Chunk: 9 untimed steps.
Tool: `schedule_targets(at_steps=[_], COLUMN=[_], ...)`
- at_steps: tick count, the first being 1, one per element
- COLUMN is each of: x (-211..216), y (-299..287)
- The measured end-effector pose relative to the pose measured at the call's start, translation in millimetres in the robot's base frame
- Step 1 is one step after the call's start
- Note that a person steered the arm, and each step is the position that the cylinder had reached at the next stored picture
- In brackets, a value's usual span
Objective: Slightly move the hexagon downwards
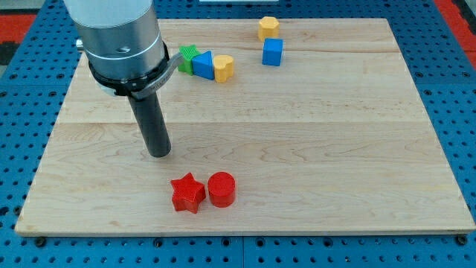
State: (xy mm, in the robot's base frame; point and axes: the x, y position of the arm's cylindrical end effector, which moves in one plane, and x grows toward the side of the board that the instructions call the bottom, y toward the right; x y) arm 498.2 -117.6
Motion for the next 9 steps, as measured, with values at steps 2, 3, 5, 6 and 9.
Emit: schedule_targets(at_steps=[2, 3, 5, 6, 9], x=[-24, -46, -78, -95, -237], y=[0, 14, 166, 272, 450])
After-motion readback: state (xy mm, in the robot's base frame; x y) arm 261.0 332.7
